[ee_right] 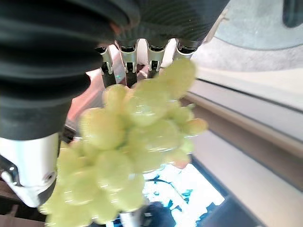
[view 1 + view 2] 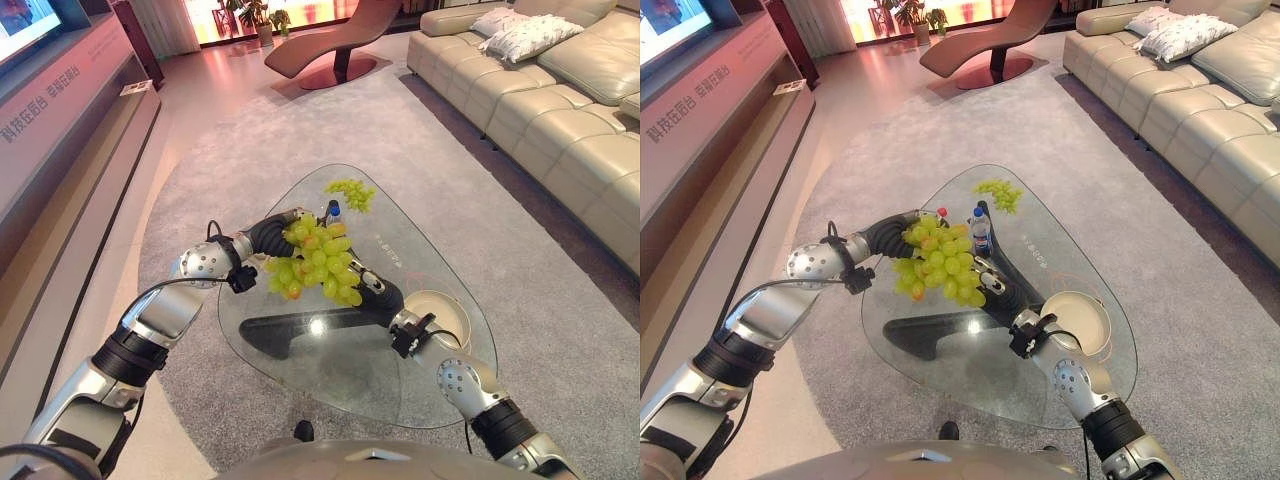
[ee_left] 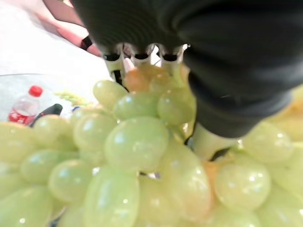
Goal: Pick up fruits into the plate
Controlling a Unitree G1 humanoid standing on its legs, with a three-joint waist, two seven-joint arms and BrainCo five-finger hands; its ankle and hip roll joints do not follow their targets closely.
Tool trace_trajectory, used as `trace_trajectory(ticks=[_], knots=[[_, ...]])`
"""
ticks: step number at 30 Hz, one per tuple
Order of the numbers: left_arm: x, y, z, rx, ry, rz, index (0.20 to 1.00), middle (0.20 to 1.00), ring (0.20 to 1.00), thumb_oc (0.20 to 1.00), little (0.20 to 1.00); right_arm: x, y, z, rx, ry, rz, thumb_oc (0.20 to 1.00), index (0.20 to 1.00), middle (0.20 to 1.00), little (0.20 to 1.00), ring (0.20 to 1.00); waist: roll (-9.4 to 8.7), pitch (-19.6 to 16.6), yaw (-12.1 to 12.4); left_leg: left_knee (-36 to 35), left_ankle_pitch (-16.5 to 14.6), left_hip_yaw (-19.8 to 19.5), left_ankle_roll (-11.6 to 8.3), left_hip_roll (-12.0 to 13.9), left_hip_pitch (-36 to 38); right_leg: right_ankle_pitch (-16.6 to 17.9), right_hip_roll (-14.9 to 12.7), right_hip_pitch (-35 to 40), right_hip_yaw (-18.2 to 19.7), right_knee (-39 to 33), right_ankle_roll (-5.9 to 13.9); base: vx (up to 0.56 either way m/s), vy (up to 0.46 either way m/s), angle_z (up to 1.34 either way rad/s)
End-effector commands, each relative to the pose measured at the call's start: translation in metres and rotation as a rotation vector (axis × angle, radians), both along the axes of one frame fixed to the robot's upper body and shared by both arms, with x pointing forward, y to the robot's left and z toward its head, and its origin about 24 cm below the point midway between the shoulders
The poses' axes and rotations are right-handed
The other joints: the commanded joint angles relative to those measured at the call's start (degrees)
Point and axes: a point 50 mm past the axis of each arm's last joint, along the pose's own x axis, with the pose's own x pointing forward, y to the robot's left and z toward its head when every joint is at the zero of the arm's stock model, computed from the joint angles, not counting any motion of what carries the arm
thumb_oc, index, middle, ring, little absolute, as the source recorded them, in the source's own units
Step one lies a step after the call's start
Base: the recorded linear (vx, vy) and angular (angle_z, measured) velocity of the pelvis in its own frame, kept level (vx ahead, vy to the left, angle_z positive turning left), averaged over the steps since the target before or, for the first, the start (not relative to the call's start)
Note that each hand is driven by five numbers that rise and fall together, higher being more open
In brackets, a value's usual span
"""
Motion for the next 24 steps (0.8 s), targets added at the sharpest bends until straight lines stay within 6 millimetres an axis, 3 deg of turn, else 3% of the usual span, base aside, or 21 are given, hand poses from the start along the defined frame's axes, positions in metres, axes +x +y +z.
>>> trace_trajectory(ticks=[1,11,24], knots=[[0.016,-0.008,0.044,0.099,-0.175,-0.063,0.200,0.200,0.200,0.200,0.200,0.010,0.024,0.040,0.033,-0.174,0.190,1.000,1.000,1.000,1.000,1.000,-3.32,0.36,0.16,0.84,-7.58,3.02,2.83,-5.11,4.05,0.30,0.26,-0.88,2.80,0.29,1.20,0.00,0.000,0.00],[0.018,-0.015,0.048,0.226,-0.171,-0.126,0.200,0.200,0.200,0.200,0.200,0.003,0.031,0.054,0.005,-0.201,0.432,1.000,1.000,1.000,1.000,1.000,-4.03,0.44,-0.01,0.81,-7.70,3.34,2.74,-5.23,4.39,0.30,0.39,-0.59,2.84,0.29,1.34,0.00,0.000,0.00],[0.014,-0.022,0.038,0.291,-0.135,-0.188,0.200,0.200,0.200,0.200,0.200,0.001,0.041,0.062,0.036,-0.215,0.500,1.000,1.000,1.000,1.000,1.000,-4.02,0.52,0.08,0.89,-7.83,3.65,2.78,-5.23,4.58,0.22,0.57,-0.41,3.17,0.29,1.28,0.00,0.000,0.00]])
